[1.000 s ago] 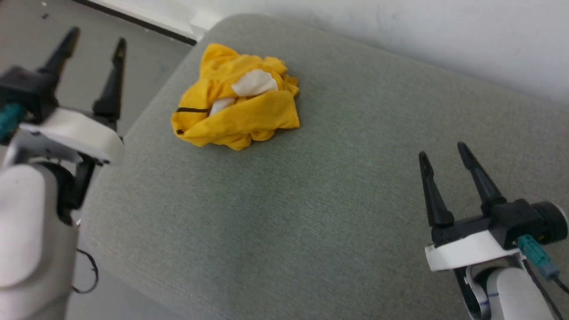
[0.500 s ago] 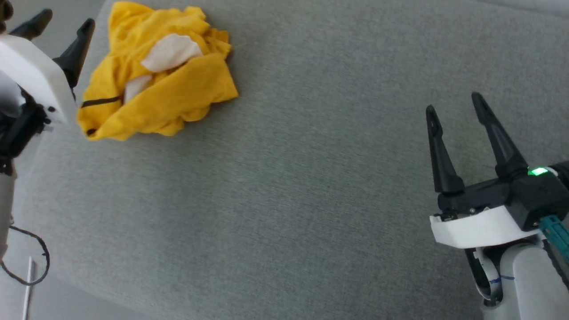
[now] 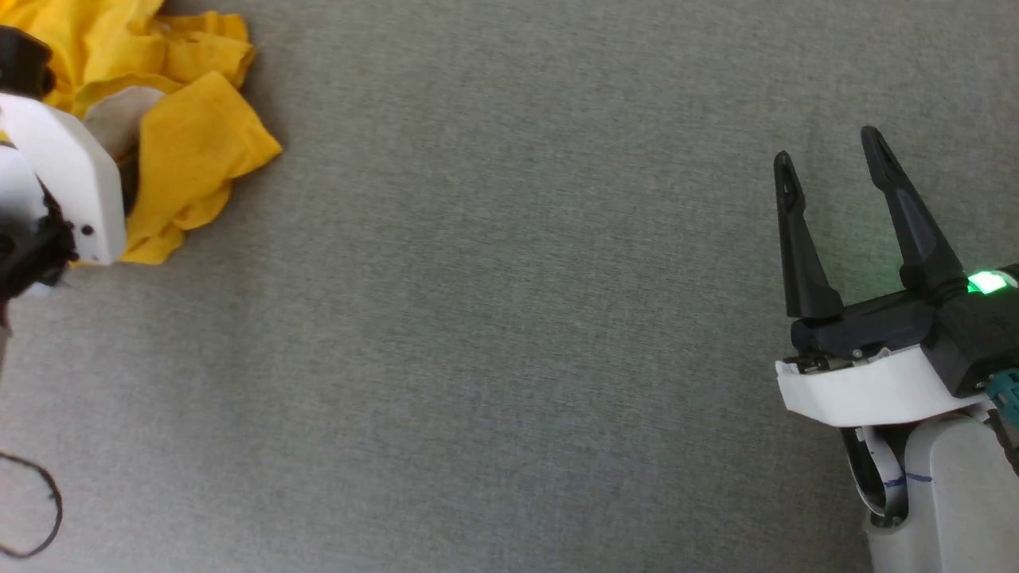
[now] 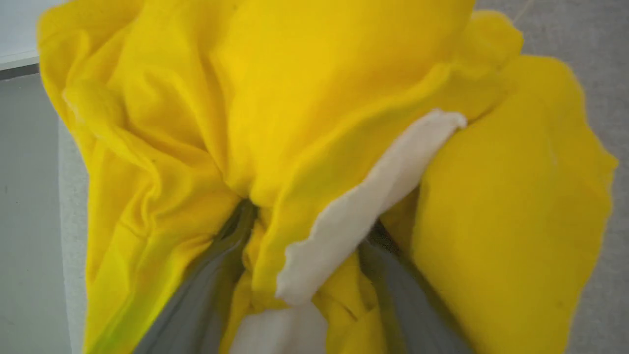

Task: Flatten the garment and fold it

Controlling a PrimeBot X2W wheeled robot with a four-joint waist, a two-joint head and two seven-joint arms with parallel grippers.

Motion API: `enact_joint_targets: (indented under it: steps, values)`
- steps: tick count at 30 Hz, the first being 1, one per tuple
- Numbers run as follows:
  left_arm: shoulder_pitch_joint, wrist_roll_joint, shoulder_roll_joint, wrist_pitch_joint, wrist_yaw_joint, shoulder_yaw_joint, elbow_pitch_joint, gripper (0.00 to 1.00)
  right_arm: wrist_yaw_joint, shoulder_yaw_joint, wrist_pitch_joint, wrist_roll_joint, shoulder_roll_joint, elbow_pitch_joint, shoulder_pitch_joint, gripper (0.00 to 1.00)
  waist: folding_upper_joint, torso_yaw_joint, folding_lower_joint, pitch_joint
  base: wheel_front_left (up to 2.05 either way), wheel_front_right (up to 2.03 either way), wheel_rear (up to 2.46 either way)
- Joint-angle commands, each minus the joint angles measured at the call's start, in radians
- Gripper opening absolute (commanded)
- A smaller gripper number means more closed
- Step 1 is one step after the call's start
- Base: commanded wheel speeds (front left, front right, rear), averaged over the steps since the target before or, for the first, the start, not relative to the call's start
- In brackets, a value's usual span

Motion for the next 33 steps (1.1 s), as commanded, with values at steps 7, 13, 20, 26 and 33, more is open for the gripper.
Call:
enact_joint_targets:
  steps: [7,13,20,26,33]
  values:
    - [-0.024,-0.021,0.015,-0.075,-0.001,-0.040,0.057,0.00,-0.002,-0.019,-0.015,0.011,0.000,0.016,-0.008,1.00,0.0000,-0.034,-0.0001,0.002,0.00,0.00,0.00]
    - [-0.050,-0.042,0.036,-0.145,-0.001,-0.040,0.055,0.00,-0.002,-0.011,-0.038,0.046,0.000,0.058,0.006,1.00,0.0000,-0.029,-0.0001,-0.091,0.00,0.00,0.00]
    - [-0.082,-0.068,0.079,-0.190,-0.001,-0.012,0.017,0.00,-0.002,-0.016,-0.069,0.104,0.000,0.120,0.041,1.00,0.0000,-0.051,-0.0001,-0.232,0.00,0.00,0.00]
    - [-0.127,-0.029,0.112,-0.210,0.022,-0.003,-0.090,0.00,-0.002,-0.058,-0.090,0.154,0.000,0.163,0.093,1.00,0.0000,-0.089,-0.0001,-0.340,0.00,0.00,0.00]
    - [-0.210,0.031,0.079,-0.221,0.058,-0.024,-0.232,0.00,-0.002,-0.133,-0.099,0.190,0.000,0.190,0.154,1.00,0.0000,-0.133,-0.0001,-0.428,0.00,0.00,0.00]
